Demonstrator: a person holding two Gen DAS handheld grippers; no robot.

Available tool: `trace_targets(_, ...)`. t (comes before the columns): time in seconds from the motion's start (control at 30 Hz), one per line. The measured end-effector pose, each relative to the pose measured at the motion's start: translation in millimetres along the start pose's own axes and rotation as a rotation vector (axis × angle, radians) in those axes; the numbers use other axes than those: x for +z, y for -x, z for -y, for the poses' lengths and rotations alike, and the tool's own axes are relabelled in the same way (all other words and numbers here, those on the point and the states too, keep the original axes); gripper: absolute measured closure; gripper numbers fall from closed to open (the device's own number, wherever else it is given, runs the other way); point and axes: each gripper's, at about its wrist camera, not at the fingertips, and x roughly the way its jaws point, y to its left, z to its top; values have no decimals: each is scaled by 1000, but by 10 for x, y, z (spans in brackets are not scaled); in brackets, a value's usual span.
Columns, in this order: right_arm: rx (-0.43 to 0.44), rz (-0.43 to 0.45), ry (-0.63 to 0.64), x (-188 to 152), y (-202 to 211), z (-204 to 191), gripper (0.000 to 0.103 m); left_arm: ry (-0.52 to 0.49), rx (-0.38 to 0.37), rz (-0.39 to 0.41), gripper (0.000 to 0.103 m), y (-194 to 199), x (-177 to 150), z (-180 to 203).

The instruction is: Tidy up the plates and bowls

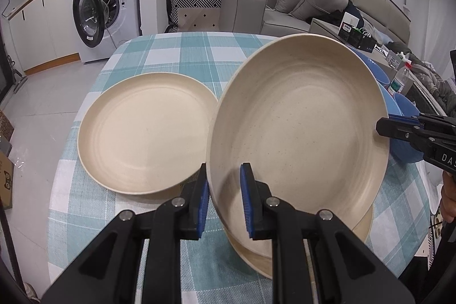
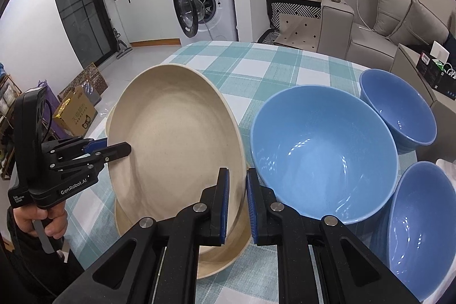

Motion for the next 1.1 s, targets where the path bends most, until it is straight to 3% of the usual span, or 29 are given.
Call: trace_targets(1.1,-110,-1,19,-416,-176,-93,90,-61,28,-56,83,-148,-135,123)
